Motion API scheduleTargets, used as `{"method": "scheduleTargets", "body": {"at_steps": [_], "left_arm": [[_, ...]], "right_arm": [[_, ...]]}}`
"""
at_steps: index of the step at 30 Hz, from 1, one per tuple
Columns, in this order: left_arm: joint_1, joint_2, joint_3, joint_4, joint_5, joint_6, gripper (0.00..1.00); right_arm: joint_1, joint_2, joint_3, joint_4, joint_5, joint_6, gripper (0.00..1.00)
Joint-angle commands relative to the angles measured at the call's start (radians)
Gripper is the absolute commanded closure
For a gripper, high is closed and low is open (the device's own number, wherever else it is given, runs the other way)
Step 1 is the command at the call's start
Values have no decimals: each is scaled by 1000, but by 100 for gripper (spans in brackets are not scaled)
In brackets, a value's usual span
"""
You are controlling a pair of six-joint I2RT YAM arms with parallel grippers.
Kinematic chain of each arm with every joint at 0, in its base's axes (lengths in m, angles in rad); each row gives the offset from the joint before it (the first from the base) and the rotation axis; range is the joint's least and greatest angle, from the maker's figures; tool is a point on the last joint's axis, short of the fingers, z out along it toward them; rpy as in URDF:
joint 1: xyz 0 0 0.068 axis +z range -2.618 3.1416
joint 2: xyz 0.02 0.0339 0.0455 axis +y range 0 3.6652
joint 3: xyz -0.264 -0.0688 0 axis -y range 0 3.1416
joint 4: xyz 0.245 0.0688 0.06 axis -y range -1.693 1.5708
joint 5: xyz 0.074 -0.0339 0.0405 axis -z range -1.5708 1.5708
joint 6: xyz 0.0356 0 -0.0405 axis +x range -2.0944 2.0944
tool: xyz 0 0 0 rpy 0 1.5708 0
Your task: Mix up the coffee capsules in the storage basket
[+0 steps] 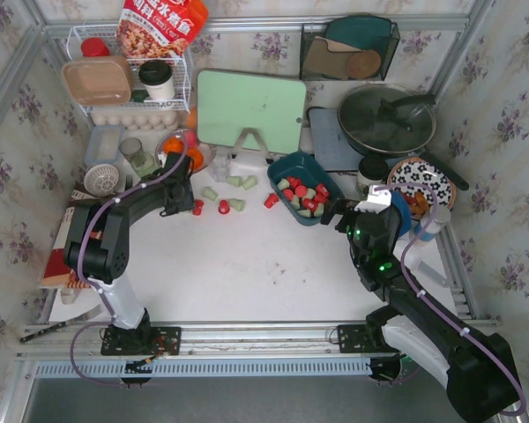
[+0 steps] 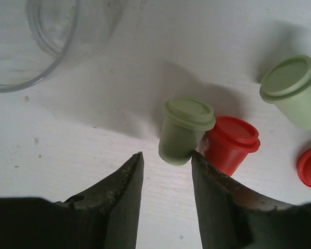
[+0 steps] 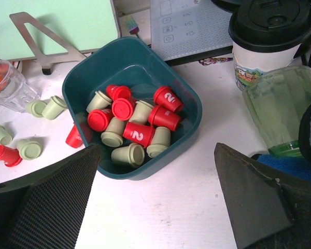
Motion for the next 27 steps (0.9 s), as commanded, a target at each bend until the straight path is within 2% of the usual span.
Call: {"method": "scheduleTargets", "body": {"at_steps": [1, 12, 17, 20, 27], "left_arm": [[2, 18, 14, 36, 28, -9, 55], [10, 115, 100, -2, 24, 9, 66], [12, 116, 114, -13, 21, 15, 81], [11, 74, 90, -4, 18, 18, 88], [-34, -139, 1, 72, 33, 34, 90]], "right_arm": [[0, 5, 1, 46, 7, -2, 0], [0, 14, 0, 48, 7, -1, 0], [0, 12, -1, 48, 10, -1, 0], [0, 13, -1, 48, 9, -2, 0], [0, 15, 0, 51, 4, 0, 0]]}}
